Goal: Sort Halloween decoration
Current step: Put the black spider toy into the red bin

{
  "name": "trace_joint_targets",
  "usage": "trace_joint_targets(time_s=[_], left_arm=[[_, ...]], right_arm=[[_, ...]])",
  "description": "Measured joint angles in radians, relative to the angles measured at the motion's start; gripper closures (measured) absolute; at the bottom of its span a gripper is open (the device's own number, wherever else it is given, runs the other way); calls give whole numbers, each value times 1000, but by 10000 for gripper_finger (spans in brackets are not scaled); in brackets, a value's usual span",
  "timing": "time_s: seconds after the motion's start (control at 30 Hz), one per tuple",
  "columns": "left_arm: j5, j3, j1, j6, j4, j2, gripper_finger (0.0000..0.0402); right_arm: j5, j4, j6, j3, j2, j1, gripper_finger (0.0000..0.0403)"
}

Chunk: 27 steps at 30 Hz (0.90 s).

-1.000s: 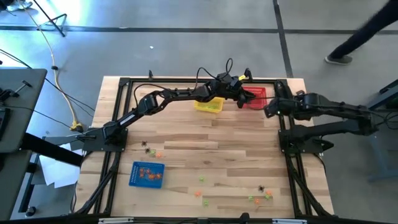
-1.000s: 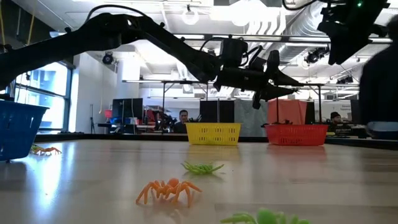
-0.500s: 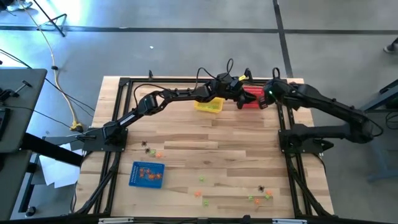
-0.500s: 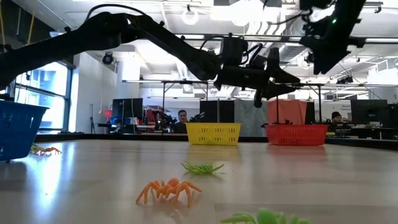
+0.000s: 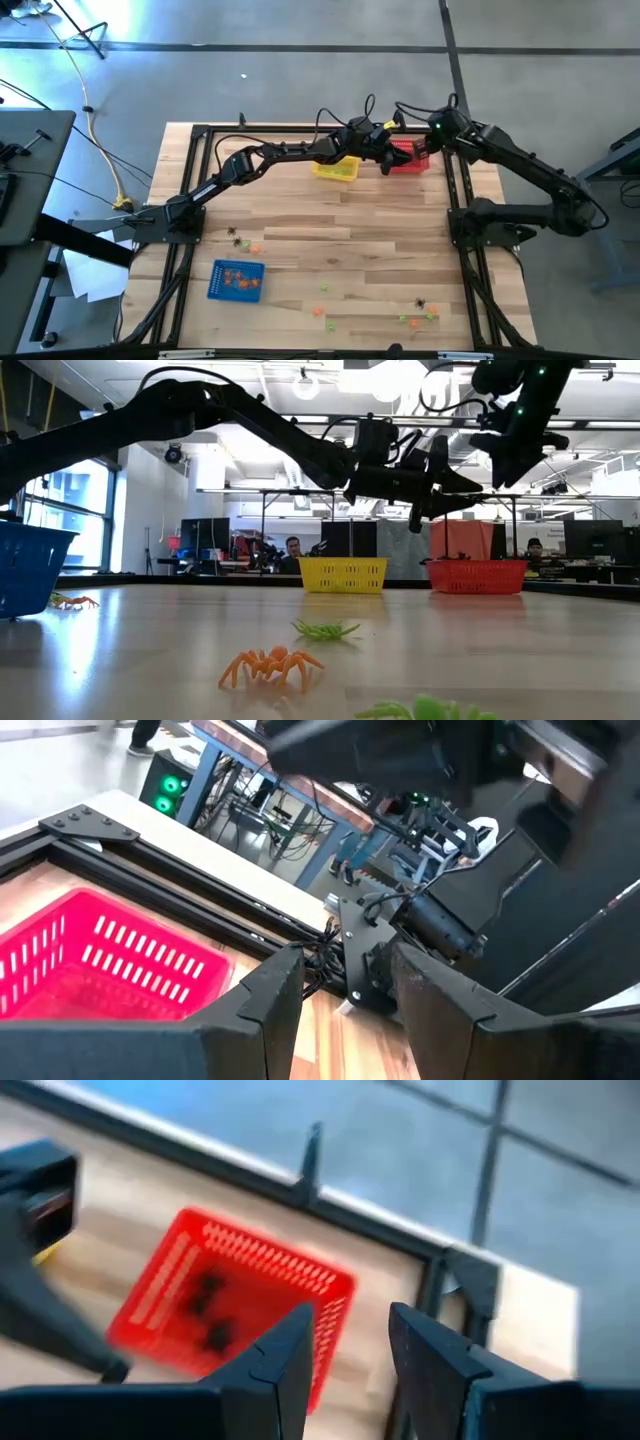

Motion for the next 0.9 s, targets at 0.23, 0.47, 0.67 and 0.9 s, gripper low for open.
trace_joint_targets(time_s=[0.23,0.47,0.67,0.9], left_arm=[[-2,0,9,0,-1,0,259],[2,0,9,1,-31,-1,259],[3,0,12,27,-63,-1,259],[-5,0,15,27,-60,-1,259]], right_arm=[[-204,89,-111,0,0,-4,274],[-306,142,-129,-121,-54,-84,274],[-416,276,-109,-328,-231,-151,274],[-636,435,-59,-477,-396,-214,274]])
